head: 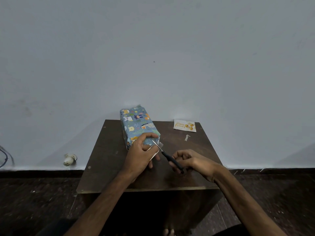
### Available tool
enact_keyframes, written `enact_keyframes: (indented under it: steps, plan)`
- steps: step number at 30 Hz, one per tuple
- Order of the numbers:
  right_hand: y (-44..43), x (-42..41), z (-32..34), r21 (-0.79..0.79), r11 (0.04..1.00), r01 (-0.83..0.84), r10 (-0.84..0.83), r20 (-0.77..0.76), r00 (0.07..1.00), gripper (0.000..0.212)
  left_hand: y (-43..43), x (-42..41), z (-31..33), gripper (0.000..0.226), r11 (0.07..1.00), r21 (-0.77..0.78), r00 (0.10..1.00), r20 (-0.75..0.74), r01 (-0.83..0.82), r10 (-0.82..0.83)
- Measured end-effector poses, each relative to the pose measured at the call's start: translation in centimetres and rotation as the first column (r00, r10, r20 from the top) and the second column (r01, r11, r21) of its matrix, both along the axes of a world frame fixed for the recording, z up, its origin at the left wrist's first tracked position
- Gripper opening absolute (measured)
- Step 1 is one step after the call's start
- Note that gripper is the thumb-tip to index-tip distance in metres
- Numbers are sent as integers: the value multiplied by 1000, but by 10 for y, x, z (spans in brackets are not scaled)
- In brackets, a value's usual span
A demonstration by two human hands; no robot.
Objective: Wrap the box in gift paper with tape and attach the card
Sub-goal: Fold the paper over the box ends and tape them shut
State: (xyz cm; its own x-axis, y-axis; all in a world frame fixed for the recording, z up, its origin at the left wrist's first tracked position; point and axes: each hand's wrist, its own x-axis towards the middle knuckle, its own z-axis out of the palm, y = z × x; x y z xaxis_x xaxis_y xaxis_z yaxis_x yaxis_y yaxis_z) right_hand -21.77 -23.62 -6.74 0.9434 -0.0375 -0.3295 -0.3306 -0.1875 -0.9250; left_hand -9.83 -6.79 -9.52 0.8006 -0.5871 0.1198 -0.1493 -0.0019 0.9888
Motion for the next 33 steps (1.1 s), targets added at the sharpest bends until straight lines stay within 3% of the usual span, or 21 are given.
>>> enact_keyframes:
  steps: [9,12,18,20,22,23,28,30,31,32,33]
  plan:
    - [-5,-1,1,-32,997,-66,67,7,998,24,0,-2,1,20,1000,13,1000,-15,7,-6]
    - [-7,-1,0,-46,997,-59,59,13,998,8,0,-1,-1,21,1000,19,1000,-13,11,-11]
    - [-23,-9,3,-126,983,138,-124,108,986,9,-1,-1,-3,19,999,35,1000,-20,4,-3]
    - [-31,-14,-3,-376,888,265,-223,152,963,9,-1,0,-3,18,999,42,999,-32,7,-6]
    - [-37,-16,-10,-726,624,290,-248,169,954,14,-1,1,-4,16,999,46,999,-40,8,-6]
    - [-37,-16,-12,-822,511,252,-240,145,960,16,-1,2,-4,16,999,46,999,-43,10,-8]
    - [-16,-7,-3,-946,320,59,-232,-17,973,18,-2,1,-2,14,999,52,999,-42,2,0]
    - [-9,-5,0,-975,204,92,-226,45,973,20,-1,0,-1,14,998,58,999,-38,-1,3]
    - [-5,-3,2,-963,189,194,-210,154,965,22,-1,0,-1,15,998,59,999,-40,-2,4]
    - [1,-1,1,-903,262,340,-203,293,934,24,-1,0,-2,15,998,56,999,-44,-2,5]
    - [9,1,2,-782,418,463,-220,408,886,24,0,0,-1,15,999,53,999,-45,-5,7]
